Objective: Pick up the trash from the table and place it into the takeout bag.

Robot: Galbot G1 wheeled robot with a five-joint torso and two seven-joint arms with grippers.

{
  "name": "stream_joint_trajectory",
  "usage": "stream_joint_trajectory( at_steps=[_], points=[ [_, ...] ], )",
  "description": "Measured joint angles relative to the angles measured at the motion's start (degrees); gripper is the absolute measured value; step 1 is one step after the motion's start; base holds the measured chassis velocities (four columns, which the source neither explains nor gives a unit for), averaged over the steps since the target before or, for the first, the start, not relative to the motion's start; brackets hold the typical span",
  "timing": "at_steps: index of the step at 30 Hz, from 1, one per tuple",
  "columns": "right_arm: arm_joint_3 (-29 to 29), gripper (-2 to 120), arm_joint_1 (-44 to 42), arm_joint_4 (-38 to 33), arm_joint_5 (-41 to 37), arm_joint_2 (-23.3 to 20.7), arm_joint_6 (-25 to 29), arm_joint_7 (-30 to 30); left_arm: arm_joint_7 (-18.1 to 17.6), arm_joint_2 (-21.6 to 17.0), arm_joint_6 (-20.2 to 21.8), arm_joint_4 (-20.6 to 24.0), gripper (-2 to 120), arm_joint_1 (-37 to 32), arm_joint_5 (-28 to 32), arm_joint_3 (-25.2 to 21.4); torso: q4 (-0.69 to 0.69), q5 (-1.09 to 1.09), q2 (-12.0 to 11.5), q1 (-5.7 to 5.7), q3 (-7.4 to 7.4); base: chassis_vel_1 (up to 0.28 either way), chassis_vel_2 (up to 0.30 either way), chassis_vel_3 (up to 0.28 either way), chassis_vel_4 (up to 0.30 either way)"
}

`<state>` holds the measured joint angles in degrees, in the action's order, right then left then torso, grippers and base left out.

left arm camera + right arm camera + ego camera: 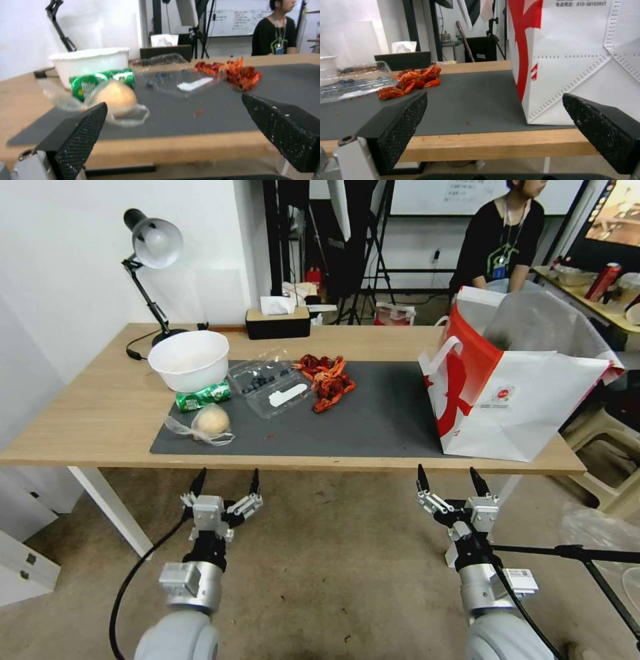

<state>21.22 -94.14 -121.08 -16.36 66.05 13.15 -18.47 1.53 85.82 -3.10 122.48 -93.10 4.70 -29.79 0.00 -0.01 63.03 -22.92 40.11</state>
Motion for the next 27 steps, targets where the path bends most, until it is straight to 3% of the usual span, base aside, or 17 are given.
stream_joint_trajectory(
  at_steps=[10, 17, 20, 27],
  points=[
    [-0.73, 100, 0.24, -0.05, 1.4, 0.83, -0.41, -0.07, -0.03, -10.75, 4.2, -3.4, 100, 10.69, 8.95, -0.27, 0.0, 0.01, 0.0, 0.0, 0.0, 0.0, 0.0, 0.0, 0.0],
    [-1.02, 99, 0.17, -0.11, 2.31, 1.62, -0.59, -0.14, 0.07, -17.54, 5.72, -7.88, 100, 15.83, 16.35, 1.29, 0.0, -0.01, 0.0, 0.0, 0.0, 0.0, 0.0, 0.0, 0.0],
    [-1.27, 99, 0.34, 0.16, 2.82, 2.23, -0.63, -0.17, 0.23, -22.19, 6.72, -11.31, 100, 19.21, 19.87, 2.07, 0.0, -0.01, 0.0, 0.0, 0.0, 0.0, 0.0, 0.0, 0.0],
    [-1.63, 99, 1.03, 0.57, 3.23, 2.67, -0.77, -0.25, -0.25, -27.63, 10.15, -15.06, 100, 23.81, 23.85, 3.88, 0.01, 0.0, 0.0, 0.0, 0.0, 0.0, 0.0, 0.0, 0.0]
  ],
)
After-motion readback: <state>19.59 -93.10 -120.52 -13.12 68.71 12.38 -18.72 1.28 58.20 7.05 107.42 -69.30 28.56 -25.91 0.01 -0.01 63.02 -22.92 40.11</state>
